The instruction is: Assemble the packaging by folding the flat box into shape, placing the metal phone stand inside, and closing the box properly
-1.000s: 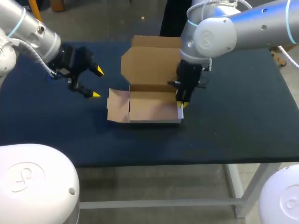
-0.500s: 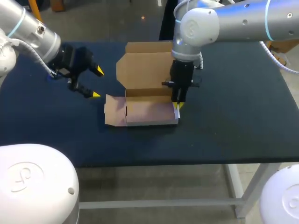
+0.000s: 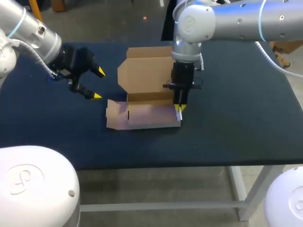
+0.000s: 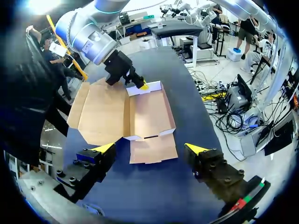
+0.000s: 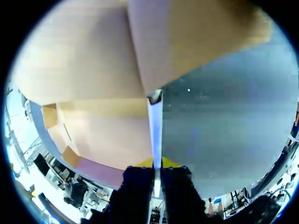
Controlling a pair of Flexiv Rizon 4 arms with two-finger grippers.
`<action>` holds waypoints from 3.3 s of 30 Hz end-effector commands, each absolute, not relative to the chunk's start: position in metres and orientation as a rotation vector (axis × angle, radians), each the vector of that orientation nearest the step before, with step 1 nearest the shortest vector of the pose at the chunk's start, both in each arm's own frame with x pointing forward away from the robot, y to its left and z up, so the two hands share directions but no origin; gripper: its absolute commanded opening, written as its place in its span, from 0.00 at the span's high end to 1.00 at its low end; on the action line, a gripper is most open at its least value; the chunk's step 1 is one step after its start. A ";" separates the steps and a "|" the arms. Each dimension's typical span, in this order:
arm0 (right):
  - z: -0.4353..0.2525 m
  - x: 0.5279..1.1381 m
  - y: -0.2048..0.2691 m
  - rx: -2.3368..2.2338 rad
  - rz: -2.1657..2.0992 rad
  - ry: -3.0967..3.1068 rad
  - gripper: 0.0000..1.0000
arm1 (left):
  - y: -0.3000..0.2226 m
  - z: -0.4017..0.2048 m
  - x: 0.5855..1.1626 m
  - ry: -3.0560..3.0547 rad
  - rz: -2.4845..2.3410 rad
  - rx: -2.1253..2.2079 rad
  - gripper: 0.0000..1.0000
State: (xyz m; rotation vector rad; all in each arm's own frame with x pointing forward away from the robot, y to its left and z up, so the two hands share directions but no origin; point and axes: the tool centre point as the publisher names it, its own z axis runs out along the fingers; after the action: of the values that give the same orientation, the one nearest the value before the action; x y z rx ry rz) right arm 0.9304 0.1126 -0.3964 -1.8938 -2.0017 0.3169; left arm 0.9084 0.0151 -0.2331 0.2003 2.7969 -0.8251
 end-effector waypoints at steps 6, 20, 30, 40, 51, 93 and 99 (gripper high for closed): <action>-0.400 0.934 0.115 -1.896 0.337 -2.004 0.90 | 0.015 -0.232 0.908 2.802 -0.818 0.200 0.00; -0.405 0.937 0.117 -1.946 0.299 -2.036 0.84 | 0.015 -0.232 0.908 2.802 -0.818 0.200 0.00; -0.409 0.935 0.116 -2.034 0.207 -2.056 0.87 | 0.015 -0.232 0.908 2.802 -0.818 0.200 0.00; -0.411 0.932 0.117 -2.130 0.121 -2.081 0.85 | 0.015 -0.232 0.908 2.802 -0.818 0.200 0.00; -0.415 0.934 0.120 -2.231 0.066 -2.096 0.83 | 0.015 -0.232 0.908 2.802 -0.818 0.200 0.00; -0.431 0.947 0.109 -2.394 -0.031 -2.045 0.89 | 0.015 -0.232 0.908 2.802 -0.818 0.200 0.00; -0.429 0.948 0.109 -2.359 -0.019 -2.107 1.00 | 0.015 -0.232 0.908 2.802 -0.818 0.200 0.00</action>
State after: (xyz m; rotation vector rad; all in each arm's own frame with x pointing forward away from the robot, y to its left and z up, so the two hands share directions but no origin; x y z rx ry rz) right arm 0.9429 0.1096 -0.4227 -2.3661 -2.0968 -0.0399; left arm 0.9085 0.0151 -0.2328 0.2004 2.7974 -0.8245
